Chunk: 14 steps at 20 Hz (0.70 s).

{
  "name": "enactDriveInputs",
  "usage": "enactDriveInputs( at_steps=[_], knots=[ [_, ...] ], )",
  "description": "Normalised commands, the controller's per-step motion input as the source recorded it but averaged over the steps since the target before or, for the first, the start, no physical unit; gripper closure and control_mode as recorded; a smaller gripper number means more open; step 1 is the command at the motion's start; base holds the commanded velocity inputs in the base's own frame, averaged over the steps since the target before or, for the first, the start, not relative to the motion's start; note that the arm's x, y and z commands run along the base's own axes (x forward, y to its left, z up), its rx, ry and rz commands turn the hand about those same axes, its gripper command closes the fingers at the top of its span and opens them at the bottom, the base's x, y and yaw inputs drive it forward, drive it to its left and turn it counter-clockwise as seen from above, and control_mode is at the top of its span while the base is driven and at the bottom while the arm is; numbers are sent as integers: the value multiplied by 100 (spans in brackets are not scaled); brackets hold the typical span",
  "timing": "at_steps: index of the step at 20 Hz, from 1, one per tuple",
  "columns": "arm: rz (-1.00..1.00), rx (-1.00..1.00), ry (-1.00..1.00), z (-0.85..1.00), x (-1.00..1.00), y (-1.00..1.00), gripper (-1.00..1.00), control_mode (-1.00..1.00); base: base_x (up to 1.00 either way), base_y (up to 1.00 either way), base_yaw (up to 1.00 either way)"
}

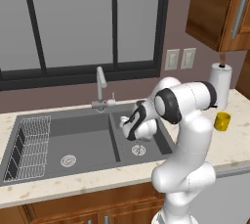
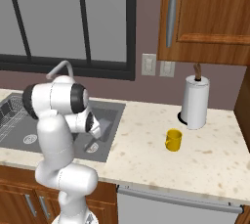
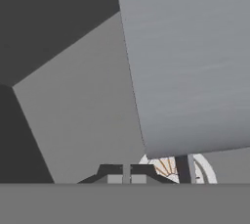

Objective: Move any existing items from the left basin to the right basin for drying. Then move the mug from the counter to the left basin of the sink for washing.

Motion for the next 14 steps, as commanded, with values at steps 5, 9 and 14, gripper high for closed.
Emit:
enactDriveInputs(
  at_steps=[5,9,14],
  knots=[
    [6,0,-2,-23,2,1,100,-100,0,0,0],
    [6,0,0,-22,9,4,100,-100,0,0,0],
    [2,0,0,-4,3,1,100,-100,0,0,0]
  ],
)
